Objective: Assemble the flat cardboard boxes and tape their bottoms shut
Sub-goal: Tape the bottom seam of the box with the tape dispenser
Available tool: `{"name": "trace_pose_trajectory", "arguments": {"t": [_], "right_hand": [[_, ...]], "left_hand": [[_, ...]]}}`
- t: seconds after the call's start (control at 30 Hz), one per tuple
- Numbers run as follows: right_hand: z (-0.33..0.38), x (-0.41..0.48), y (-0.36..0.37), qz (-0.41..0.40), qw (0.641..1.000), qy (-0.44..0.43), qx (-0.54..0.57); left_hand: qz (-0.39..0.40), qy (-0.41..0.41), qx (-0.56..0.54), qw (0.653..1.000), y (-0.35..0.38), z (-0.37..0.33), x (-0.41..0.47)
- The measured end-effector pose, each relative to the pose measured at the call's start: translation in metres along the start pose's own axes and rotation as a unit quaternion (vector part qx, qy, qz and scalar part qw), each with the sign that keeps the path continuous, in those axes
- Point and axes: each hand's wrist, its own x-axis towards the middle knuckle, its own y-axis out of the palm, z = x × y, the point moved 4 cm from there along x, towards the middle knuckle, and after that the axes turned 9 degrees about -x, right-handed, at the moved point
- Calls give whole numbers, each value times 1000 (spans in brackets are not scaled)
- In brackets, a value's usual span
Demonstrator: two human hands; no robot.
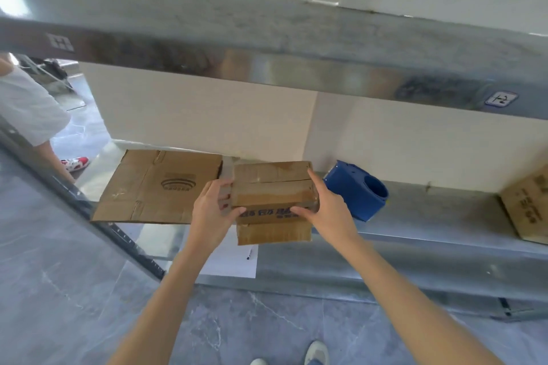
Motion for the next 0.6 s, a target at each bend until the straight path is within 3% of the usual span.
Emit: {"name": "trace_pose_trajectory", "arguments": {"t": [0.13, 0.33, 0.43, 0.6], "right_hand": [[1, 6, -7, 9, 1000, 12, 9], [-1, 9, -24, 36, 996, -29, 81], [7, 12, -30, 25, 994, -63, 88], [26, 20, -36, -26, 992, -79, 98]], "left_hand": [[71, 14, 3, 997, -19, 1, 9], [239, 70, 32, 968, -22, -15, 16], [216, 97, 20, 971, -22, -19, 7], [92, 140, -27, 986, -28, -18, -17]]}}
